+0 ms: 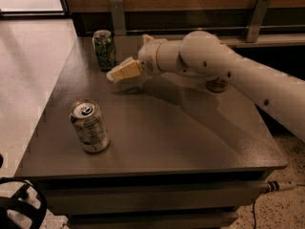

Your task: Pick green can

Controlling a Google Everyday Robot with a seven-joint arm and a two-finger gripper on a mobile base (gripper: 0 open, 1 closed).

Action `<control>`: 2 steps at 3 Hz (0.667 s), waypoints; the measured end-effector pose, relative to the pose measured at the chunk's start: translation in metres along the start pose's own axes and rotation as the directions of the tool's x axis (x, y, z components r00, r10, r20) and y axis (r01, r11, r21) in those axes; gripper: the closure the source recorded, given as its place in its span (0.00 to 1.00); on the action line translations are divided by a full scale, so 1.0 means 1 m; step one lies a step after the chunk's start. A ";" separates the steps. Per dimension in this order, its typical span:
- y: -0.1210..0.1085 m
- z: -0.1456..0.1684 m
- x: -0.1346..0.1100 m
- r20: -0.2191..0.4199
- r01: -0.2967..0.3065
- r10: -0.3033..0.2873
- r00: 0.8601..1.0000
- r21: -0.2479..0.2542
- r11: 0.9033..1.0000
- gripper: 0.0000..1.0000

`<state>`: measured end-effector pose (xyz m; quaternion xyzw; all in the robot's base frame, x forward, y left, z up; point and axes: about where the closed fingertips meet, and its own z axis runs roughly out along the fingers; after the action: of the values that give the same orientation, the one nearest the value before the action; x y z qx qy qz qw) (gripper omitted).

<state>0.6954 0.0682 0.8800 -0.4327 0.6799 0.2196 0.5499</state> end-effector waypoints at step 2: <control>-0.012 0.038 -0.009 0.097 -0.020 0.021 0.995 -0.016 1.000 0.00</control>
Offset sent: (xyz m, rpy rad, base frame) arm 0.0483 0.0375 0.0016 0.1460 -0.0471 0.0376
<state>0.7261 0.0942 0.8793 -0.4187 0.6550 0.2513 0.5766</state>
